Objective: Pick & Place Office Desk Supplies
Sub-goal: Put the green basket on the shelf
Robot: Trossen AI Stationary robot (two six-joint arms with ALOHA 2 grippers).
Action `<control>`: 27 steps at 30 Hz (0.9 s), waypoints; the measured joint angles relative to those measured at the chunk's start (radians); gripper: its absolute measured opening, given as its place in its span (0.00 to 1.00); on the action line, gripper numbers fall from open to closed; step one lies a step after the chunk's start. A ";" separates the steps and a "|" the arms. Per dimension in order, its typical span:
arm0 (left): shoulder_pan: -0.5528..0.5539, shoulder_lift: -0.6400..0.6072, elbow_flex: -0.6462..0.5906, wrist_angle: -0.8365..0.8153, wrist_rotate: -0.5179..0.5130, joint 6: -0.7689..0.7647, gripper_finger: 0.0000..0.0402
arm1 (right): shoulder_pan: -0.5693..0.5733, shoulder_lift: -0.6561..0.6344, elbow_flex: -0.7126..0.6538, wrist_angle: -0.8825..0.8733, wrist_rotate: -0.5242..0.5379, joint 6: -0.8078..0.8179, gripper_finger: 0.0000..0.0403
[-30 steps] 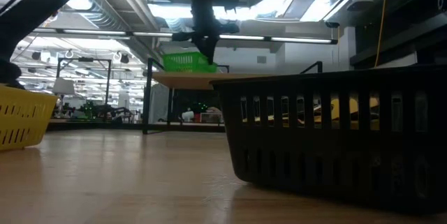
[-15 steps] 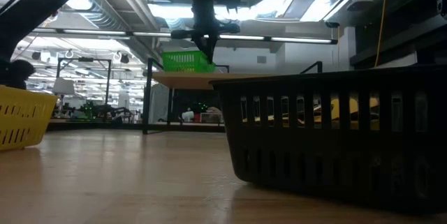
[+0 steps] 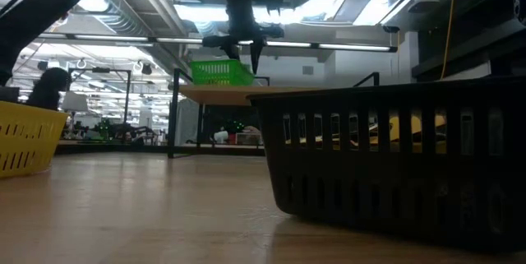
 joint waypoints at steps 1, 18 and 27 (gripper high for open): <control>-0.002 -0.005 0.000 0.002 -0.009 0.000 0.40 | 0.000 -0.002 0.000 0.000 0.000 0.000 0.53; -0.020 -0.126 0.000 0.453 0.032 0.335 0.22 | 0.000 -0.031 0.000 0.000 0.004 -0.033 0.53; -0.024 -0.054 0.001 0.438 0.037 0.318 0.00 | 0.000 -0.031 0.000 0.000 -0.007 -0.026 0.53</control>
